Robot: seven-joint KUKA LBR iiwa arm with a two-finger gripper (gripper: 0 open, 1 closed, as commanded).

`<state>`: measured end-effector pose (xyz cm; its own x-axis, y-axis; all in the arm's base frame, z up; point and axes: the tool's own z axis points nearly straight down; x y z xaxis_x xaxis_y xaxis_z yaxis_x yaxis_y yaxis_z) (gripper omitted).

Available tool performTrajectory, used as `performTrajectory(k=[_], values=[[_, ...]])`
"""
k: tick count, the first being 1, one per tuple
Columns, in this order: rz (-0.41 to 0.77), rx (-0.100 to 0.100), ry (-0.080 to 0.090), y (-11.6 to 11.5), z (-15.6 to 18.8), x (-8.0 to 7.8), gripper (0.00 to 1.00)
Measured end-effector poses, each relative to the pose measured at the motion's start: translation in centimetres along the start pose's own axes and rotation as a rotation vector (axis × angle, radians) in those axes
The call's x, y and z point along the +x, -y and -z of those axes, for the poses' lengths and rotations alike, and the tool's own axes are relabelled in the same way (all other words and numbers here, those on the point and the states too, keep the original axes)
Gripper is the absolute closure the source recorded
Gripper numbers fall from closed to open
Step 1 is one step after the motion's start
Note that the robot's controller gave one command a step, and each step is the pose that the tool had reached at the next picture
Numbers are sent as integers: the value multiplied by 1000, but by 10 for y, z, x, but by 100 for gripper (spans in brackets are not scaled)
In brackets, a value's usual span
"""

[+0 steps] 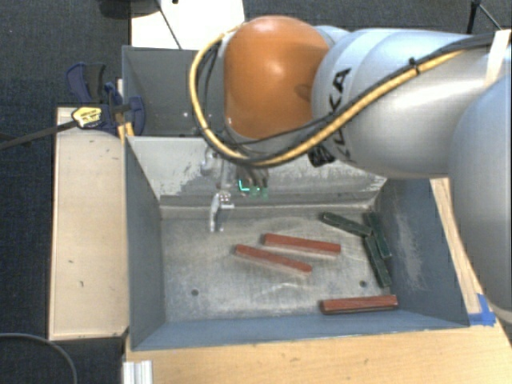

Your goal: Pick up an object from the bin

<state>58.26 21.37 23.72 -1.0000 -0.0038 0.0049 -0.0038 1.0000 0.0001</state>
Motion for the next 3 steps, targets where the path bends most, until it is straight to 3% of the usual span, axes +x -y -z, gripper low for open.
performTrajectory(k=[1,2,3], values=[[-5,-2,8,1,5,-2,0],[74,-1,11,50,-77,7,0],[185,0,2,78,-84,-1,0]])
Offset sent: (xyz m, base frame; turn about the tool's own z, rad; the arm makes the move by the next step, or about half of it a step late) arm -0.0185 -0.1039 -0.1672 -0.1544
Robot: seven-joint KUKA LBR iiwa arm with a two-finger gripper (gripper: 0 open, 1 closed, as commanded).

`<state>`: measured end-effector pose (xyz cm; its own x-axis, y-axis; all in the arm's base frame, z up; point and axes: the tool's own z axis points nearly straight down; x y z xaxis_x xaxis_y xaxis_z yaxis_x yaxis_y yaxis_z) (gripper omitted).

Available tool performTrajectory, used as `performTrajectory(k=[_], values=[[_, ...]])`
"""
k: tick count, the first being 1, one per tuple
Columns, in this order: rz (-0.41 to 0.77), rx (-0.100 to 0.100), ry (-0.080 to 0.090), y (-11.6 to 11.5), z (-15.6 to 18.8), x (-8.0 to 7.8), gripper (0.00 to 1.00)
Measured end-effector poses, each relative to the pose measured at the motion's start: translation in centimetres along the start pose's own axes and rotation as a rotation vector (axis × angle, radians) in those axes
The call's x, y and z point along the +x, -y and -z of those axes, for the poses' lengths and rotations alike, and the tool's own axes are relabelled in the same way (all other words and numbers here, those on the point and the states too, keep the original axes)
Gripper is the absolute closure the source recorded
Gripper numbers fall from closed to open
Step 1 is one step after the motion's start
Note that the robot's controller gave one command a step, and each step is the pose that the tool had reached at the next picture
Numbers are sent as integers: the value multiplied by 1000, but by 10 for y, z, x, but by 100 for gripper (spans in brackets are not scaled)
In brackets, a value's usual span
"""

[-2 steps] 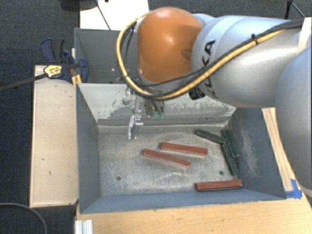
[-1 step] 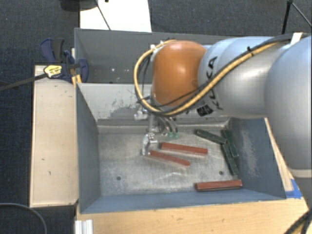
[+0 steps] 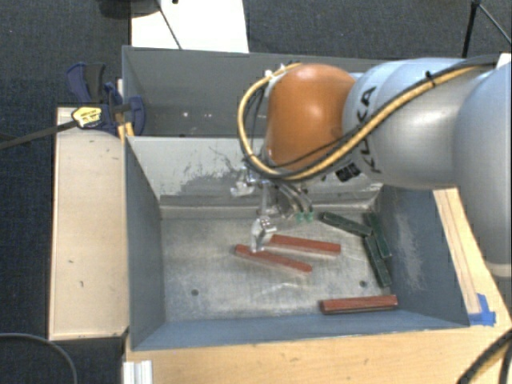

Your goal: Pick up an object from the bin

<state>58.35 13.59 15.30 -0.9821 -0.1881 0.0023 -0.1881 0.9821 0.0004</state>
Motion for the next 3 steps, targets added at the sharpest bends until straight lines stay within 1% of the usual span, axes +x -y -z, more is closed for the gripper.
performTrajectory(k=[1,2,3], values=[[-66,0,5,31,-16,9,0],[28,0,8,50,-79,22,0],[-44,-3,24,58,-77,24,100]])
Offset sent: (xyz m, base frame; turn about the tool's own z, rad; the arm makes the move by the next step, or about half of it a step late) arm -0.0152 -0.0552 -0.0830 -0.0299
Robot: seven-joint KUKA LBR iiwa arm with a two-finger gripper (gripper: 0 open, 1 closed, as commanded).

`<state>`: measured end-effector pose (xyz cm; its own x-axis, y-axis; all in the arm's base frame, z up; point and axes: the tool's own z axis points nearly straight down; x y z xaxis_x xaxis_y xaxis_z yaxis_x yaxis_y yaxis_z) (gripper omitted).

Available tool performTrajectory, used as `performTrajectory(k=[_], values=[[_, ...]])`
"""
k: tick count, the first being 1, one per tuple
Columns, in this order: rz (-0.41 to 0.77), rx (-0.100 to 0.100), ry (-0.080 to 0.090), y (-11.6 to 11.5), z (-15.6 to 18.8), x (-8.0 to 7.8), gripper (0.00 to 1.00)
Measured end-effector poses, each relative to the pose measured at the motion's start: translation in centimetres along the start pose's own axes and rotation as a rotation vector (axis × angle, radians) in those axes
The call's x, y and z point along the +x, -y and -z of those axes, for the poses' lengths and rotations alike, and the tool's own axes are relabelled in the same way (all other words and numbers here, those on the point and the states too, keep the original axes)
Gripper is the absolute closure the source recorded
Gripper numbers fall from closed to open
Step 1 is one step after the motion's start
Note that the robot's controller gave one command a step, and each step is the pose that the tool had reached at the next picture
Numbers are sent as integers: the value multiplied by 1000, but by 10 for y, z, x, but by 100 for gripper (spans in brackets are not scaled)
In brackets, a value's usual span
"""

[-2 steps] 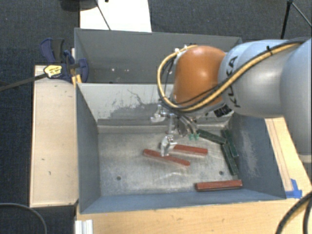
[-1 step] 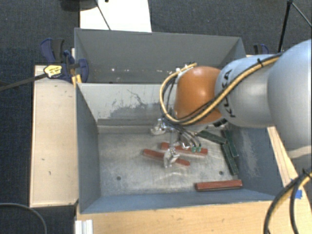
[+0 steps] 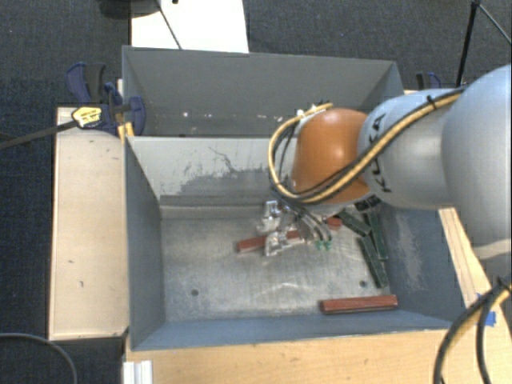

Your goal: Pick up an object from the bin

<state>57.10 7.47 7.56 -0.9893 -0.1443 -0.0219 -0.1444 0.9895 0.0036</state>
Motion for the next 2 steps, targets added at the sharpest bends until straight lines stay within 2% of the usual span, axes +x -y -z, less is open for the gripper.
performTrajectory(k=[2], values=[[-2,1,-9,1,2,2,100]])
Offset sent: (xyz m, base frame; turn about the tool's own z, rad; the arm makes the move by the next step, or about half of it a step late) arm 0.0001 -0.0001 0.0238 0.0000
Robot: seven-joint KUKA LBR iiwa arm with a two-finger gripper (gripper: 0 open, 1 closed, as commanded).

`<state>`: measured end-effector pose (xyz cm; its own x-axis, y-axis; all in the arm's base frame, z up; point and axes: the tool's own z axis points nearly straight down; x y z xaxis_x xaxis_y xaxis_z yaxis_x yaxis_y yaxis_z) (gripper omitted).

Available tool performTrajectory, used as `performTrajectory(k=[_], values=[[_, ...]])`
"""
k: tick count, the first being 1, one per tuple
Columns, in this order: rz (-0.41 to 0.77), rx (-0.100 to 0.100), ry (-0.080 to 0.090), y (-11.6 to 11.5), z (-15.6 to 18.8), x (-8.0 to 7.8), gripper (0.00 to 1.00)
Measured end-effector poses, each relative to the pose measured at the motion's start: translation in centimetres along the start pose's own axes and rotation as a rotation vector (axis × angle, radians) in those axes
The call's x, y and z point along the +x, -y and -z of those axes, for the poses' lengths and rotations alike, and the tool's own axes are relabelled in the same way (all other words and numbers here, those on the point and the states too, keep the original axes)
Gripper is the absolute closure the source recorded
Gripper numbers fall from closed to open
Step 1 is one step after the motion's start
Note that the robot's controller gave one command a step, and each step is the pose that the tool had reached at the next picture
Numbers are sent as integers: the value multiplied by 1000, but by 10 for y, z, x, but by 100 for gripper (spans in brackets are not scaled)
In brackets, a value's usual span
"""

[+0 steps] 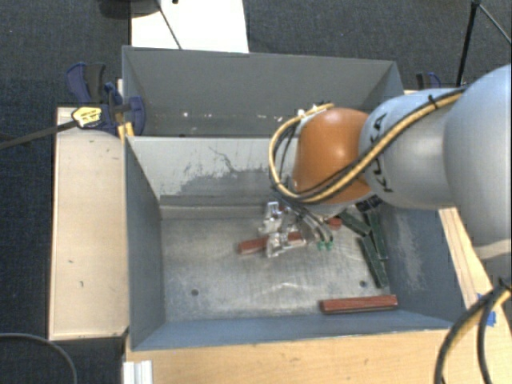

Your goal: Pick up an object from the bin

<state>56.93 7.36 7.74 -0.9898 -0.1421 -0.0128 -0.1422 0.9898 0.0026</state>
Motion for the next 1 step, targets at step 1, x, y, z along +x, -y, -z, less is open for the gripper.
performTrajectory(k=[1], values=[[0,1,-11,0,9,2,100]])
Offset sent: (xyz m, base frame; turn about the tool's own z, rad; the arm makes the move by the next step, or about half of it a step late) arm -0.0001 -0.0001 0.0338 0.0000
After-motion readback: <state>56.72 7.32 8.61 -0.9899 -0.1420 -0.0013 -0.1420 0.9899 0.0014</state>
